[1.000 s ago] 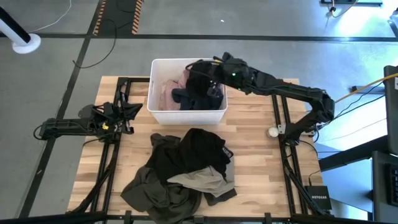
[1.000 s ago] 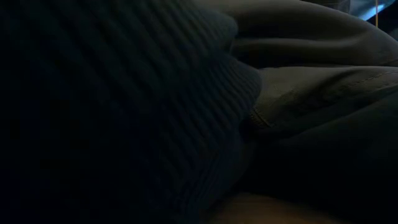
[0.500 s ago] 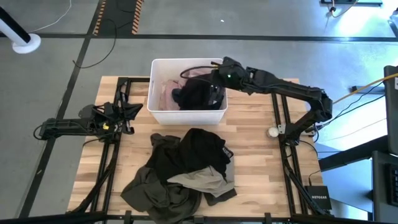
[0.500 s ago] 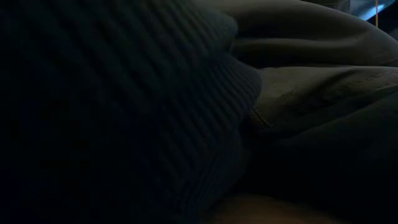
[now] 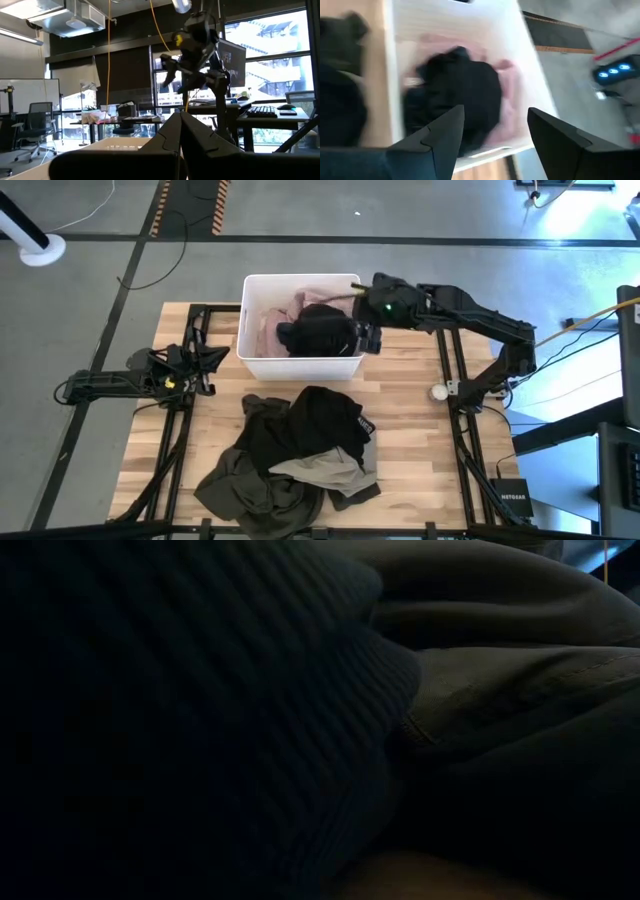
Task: Sort clothes
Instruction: Put the black shirt into the white laundry organizer
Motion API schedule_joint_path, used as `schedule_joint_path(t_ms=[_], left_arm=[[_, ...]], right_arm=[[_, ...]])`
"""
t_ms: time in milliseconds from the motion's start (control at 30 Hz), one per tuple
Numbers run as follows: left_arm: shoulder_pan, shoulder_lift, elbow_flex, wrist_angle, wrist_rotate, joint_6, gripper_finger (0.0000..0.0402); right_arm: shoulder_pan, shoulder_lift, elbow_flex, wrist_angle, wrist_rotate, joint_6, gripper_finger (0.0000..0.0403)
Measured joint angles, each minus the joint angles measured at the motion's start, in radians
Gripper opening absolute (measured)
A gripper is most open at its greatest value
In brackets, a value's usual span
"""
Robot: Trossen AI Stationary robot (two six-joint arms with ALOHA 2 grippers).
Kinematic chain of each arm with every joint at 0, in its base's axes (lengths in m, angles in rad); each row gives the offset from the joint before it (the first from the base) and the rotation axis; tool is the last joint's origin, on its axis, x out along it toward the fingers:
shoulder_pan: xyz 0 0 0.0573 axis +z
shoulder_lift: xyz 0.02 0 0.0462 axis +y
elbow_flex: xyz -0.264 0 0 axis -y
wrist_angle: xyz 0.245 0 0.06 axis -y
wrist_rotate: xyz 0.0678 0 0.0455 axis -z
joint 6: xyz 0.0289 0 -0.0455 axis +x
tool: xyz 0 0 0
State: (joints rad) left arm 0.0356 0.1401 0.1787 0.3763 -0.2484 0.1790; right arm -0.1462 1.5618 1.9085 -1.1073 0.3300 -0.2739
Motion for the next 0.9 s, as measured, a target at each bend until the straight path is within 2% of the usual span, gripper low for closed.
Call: schedule_joint_path(t_ms=[200,433,600,900], left_arm=[[0.000,0.000,0.000,0.000,0.000,0.000,0.0000],[0.000,0.000,0.000,0.001,0.000,0.000,0.0000],[0.000,0.000,0.000,0.001,0.000,-0.013,0.0000],[0.000,0.000,0.000,0.002,0.000,-0.016,0.0000]], right_arm=[[0.138,-0.003,-0.010,-0.091,-0.114,0.094,0.0237],[0.316,-0.004,-0.127,-0.065,-0.143,0.163,0.0237],[0.414,-0.004,-0.266,0.087,-0.139,0.196,0.0237],[0.506,-0.003,-0.526,0.529,-0.139,0.231,0.0237]])
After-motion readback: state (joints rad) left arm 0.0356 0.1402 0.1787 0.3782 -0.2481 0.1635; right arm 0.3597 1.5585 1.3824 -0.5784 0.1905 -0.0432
